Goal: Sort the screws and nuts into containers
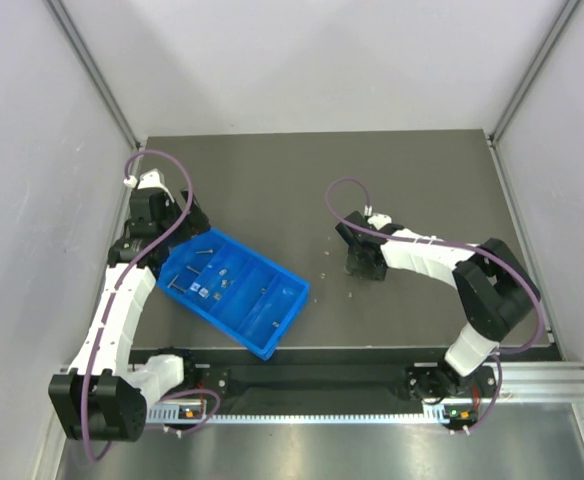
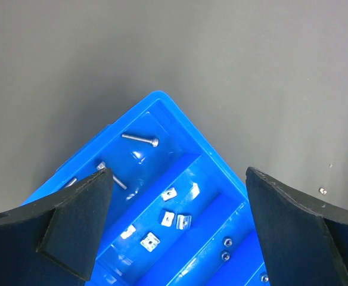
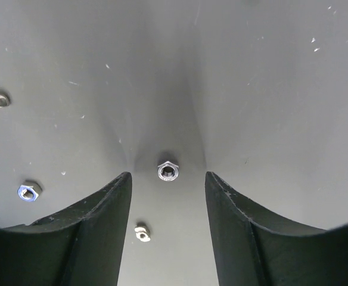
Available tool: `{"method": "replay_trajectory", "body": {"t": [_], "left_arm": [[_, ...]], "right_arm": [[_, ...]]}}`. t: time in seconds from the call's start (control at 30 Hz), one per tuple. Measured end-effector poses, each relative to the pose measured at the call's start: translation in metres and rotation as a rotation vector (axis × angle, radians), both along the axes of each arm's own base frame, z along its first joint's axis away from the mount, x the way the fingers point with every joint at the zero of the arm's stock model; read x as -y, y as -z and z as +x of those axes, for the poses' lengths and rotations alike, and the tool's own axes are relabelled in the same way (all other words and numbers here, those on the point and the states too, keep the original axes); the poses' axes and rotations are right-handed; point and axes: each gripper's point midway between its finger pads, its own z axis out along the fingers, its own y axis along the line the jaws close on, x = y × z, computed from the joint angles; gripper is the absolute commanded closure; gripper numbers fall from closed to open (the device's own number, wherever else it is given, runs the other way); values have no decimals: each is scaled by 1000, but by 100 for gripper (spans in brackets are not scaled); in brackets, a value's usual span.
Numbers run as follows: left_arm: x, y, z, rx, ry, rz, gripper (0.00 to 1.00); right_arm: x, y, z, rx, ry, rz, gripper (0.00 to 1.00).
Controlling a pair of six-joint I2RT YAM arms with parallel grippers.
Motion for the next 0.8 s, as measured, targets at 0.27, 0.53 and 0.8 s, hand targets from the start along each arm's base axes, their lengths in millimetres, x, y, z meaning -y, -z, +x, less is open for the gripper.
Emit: {"method": "replay_trajectory", "body": {"t": [0.27, 0.53, 0.8], "left_arm": [[0, 0, 0, 0, 0, 0, 3], [0, 0, 0, 0, 0, 0, 3], [0, 0, 0, 0, 0, -1, 3]], "right_arm": [[0, 6, 3, 3, 11, -7, 59], [1, 7, 4, 5, 5, -20, 74], [1, 7, 6, 9, 3, -22, 96]]}}
